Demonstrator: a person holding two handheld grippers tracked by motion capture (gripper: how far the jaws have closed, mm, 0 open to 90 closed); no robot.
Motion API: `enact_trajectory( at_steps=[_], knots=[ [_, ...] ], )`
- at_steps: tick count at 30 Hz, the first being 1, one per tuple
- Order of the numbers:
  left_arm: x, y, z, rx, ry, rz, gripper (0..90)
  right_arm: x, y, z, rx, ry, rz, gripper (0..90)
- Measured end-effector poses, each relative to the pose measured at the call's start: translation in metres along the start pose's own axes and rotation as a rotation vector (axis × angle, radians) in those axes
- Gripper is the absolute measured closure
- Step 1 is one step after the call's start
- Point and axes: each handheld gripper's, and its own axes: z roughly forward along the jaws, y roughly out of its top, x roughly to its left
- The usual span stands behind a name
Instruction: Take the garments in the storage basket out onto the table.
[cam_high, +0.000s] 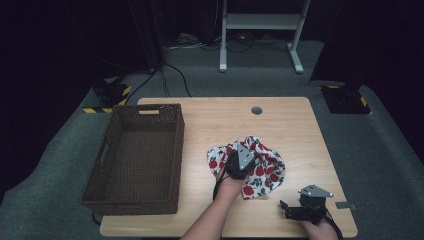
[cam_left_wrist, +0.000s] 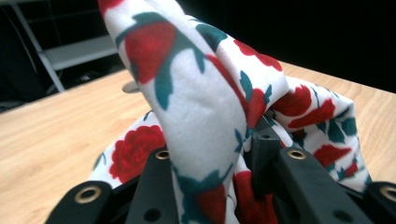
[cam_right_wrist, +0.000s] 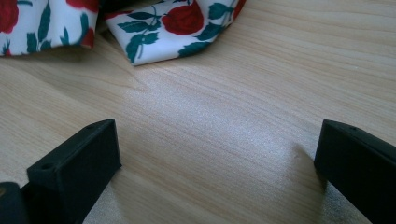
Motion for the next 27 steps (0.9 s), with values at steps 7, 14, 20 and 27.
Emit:
enact_trajectory(
  at_steps=[7,14,20,27],
  knots=[
    [0.000,-0.008,0.009,0.067,-0.021,-0.028,57.0,0.000,0.000,0.000,0.000,0.000,0.000,0.0],
    [0.001,-0.007,0.008,0.067,-0.032,-0.027,47.6,0.000,0.000,0.000,0.000,0.000,0.000,0.0],
    [0.001,-0.002,0.003,0.049,-0.040,-0.044,42.6,0.000,0.000,0.000,0.000,0.001,0.000,0.0],
    [0.002,-0.001,-0.003,0.032,-0.035,-0.075,32.9,0.000,0.000,0.000,0.000,0.000,-0.001,0.0]
  ],
)
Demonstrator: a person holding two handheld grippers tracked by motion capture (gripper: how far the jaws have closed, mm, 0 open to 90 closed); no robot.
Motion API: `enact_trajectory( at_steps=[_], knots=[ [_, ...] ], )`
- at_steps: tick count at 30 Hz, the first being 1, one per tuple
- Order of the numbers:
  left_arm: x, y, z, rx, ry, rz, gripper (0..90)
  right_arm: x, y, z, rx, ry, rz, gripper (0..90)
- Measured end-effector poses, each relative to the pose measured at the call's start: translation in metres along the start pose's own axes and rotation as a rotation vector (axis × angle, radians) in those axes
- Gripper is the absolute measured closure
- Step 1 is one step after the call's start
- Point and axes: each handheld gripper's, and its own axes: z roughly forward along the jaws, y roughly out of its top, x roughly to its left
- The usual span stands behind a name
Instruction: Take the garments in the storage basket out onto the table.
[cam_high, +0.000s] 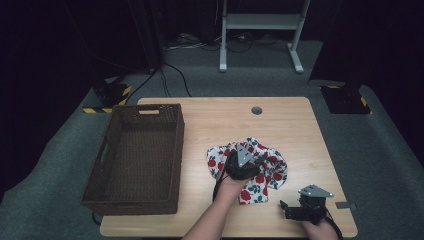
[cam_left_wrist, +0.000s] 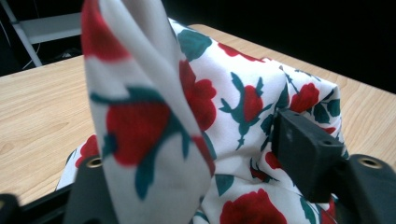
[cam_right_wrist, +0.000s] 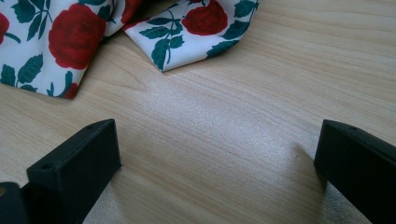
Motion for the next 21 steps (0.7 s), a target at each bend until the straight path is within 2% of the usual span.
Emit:
enact_trajectory(
  at_steps=[6,9,14,18,21],
  knots=[
    [0.002,0.001,-0.012,-0.032,0.002,-0.036,21.0,0.000,0.000,0.000,0.000,0.000,0.001,0.0],
    [0.002,0.000,-0.018,-0.037,0.000,-0.030,16.9,0.000,0.000,0.000,0.000,-0.001,0.001,0.0],
    [0.005,-0.001,-0.028,-0.039,0.017,-0.036,14.5,0.000,0.000,0.000,0.000,-0.001,0.000,0.0],
    [0.007,-0.005,-0.036,-0.031,0.017,-0.031,14.2,0.000,0.000,0.000,0.000,-0.001,0.000,0.0],
    [0.009,-0.008,-0.043,-0.026,0.015,-0.046,13.9,0.000,0.000,0.000,0.000,-0.001,0.000,0.0]
  ],
)
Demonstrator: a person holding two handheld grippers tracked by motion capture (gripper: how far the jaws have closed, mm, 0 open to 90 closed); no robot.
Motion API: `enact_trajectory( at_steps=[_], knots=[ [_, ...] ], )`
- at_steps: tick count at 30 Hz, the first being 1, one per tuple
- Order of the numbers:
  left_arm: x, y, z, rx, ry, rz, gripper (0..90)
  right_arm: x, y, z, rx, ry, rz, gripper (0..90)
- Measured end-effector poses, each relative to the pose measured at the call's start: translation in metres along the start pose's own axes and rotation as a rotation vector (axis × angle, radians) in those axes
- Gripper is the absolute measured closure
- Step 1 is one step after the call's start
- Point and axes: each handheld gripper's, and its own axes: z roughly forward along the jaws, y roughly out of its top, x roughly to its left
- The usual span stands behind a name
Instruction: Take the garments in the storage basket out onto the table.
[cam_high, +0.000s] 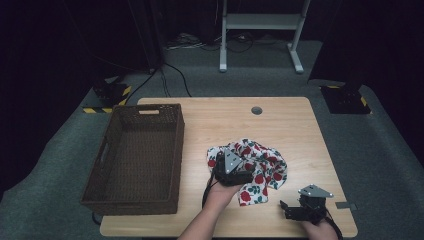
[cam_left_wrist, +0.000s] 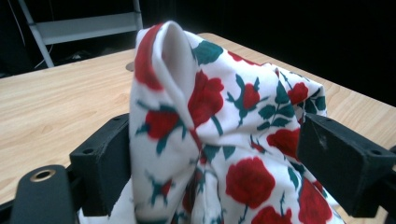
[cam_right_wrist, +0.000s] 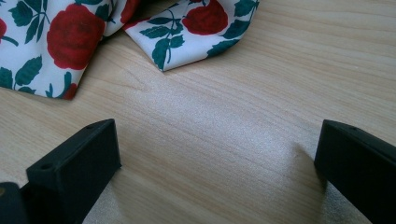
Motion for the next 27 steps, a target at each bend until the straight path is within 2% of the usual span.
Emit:
enact_trajectory(
  at_steps=[3,7,12,16,22,27],
  knots=[
    [0.002,-0.004,-0.008,0.018,-0.001,-0.016,10.8,0.000,0.000,0.000,0.000,0.000,0.000,0.0],
    [0.005,-0.010,-0.019,0.034,0.011,-0.007,10.5,0.000,0.000,0.000,0.000,0.000,0.000,0.0],
    [0.012,-0.018,-0.032,0.043,0.023,-0.016,9.9,0.000,0.000,0.000,0.000,0.000,0.000,0.0],
    [0.012,-0.026,-0.042,0.038,0.021,-0.014,9.7,0.000,0.000,0.000,0.000,0.000,0.000,0.0],
    [0.011,-0.042,-0.060,0.057,0.011,0.017,9.3,0.000,0.000,0.000,0.000,0.000,0.000,0.0],
    [0.010,-0.062,-0.074,0.121,0.014,0.059,9.3,0.000,0.000,0.000,0.000,0.001,-0.001,0.0]
  ],
)
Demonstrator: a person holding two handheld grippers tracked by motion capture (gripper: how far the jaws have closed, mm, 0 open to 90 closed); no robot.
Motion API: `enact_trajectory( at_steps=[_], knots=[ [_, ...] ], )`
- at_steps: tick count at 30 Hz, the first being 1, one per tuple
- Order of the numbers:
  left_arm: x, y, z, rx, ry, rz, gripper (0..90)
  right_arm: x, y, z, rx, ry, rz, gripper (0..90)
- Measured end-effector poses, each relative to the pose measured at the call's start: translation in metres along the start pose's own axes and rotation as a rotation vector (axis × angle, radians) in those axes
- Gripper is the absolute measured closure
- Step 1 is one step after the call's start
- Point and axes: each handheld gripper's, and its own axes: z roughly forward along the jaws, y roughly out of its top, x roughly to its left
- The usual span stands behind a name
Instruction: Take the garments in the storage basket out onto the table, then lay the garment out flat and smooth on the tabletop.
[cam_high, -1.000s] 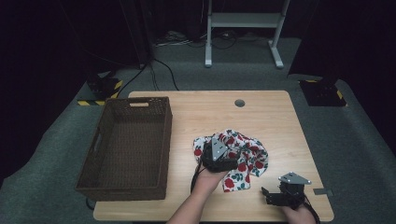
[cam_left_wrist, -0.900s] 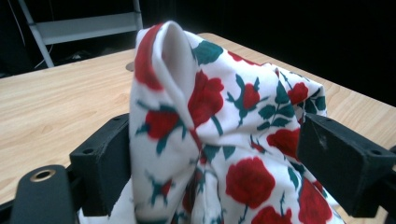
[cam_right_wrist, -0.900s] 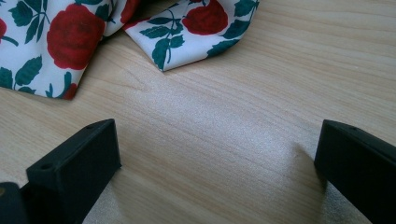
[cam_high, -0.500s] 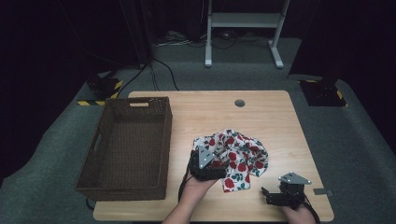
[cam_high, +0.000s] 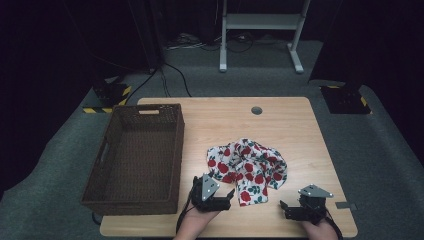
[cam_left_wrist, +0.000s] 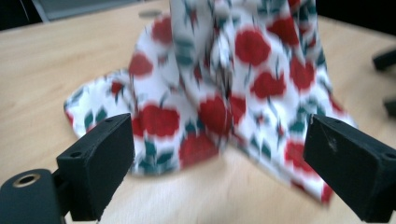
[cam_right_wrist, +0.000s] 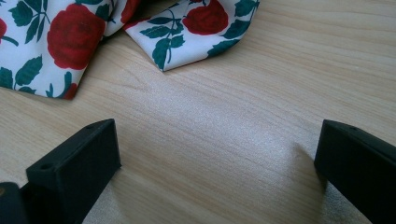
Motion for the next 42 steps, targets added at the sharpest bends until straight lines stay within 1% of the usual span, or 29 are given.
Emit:
enact_trajectory(
  at_steps=[1,2,4,5,7,9,10,11,12,13,14,15,16,21,26,28,30,33,35,39,40,42],
  knots=[
    [0.000,-0.004,-0.002,0.021,0.003,-0.002,9.4,0.000,0.000,0.000,0.000,0.000,0.000,0.0],
    [0.000,-0.009,-0.005,0.054,0.002,-0.009,10.1,0.000,0.000,0.000,0.001,0.000,0.000,0.0],
    [0.001,-0.015,-0.007,0.094,0.004,-0.018,12.4,0.000,0.000,0.000,0.001,0.000,0.000,0.0],
    [0.001,-0.019,-0.008,0.128,0.005,-0.016,12.4,0.000,0.000,0.000,0.001,0.000,0.000,0.0],
    [0.002,-0.024,-0.009,0.178,0.011,-0.016,12.4,0.000,0.000,0.000,0.001,0.000,0.000,0.0],
    [0.004,-0.030,-0.006,0.245,-0.019,-0.053,10.3,0.000,0.000,0.000,0.001,-0.001,0.000,0.0],
    [0.003,-0.030,-0.005,0.261,-0.019,-0.053,9.0,0.000,0.000,0.000,0.001,-0.001,-0.001,0.0],
    [0.003,-0.030,-0.005,0.264,-0.017,-0.047,9.1,0.000,0.000,0.000,0.001,-0.001,-0.001,0.0],
    [0.002,-0.030,-0.004,0.277,-0.013,-0.037,9.0,0.000,0.000,0.000,0.001,-0.001,-0.001,0.0],
    [0.000,-0.030,-0.002,0.285,-0.006,-0.022,7.0,0.000,0.000,0.000,0.001,-0.001,-0.001,0.0],
    [-0.001,-0.029,-0.001,0.296,-0.007,-0.006,5.0,0.000,0.000,0.000,0.001,-0.001,-0.001,0.0],
    [-0.002,-0.029,0.000,0.304,-0.013,-0.005,1.5,0.000,0.000,0.000,0.001,-0.001,-0.001,0.0],
    [-0.002,-0.029,0.000,0.304,-0.013,-0.005,0.2,0.000,0.000,0.000,0.001,-0.001,-0.001,0.0],
    [-0.003,-0.030,-0.001,0.301,0.003,-0.013,0.6,0.000,0.000,0.000,0.000,-0.001,-0.002,0.0],
    [-0.003,-0.030,-0.001,0.300,-0.001,-0.017,0.7,0.000,-0.001,0.000,0.000,0.000,-0.003,0.0],
    [-0.002,-0.030,-0.001,0.294,0.009,-0.025,1.9,0.001,-0.001,0.000,0.000,-0.002,-0.002,0.0],
    [-0.002,-0.030,-0.002,0.294,0.010,-0.030,2.5,0.001,0.000,0.000,0.000,-0.004,0.000,0.0],
    [-0.002,-0.030,-0.002,0.295,0.005,-0.023,2.5,0.000,0.000,0.000,-0.001,-0.001,0.002,0.1],
    [-0.002,-0.030,-0.002,0.297,0.001,-0.016,2.2,0.000,0.000,0.000,-0.002,0.003,0.014,0.2],
    [-0.003,-0.030,-0.003,0.297,0.005,-0.009,3.1,-0.001,-0.001,-0.001,-0.006,0.011,0.021,0.1],
    [-0.004,-0.030,-0.003,0.298,0.004,-0.010,3.0,-0.002,0.000,-0.001,-0.008,0.018,0.021,0.4],
    [-0.003,-0.030,-0.002,0.299,-0.005,-0.011,2.2,-0.003,-0.001,-0.001,-0.013,0.017,0.016,2.7]
  ],
)
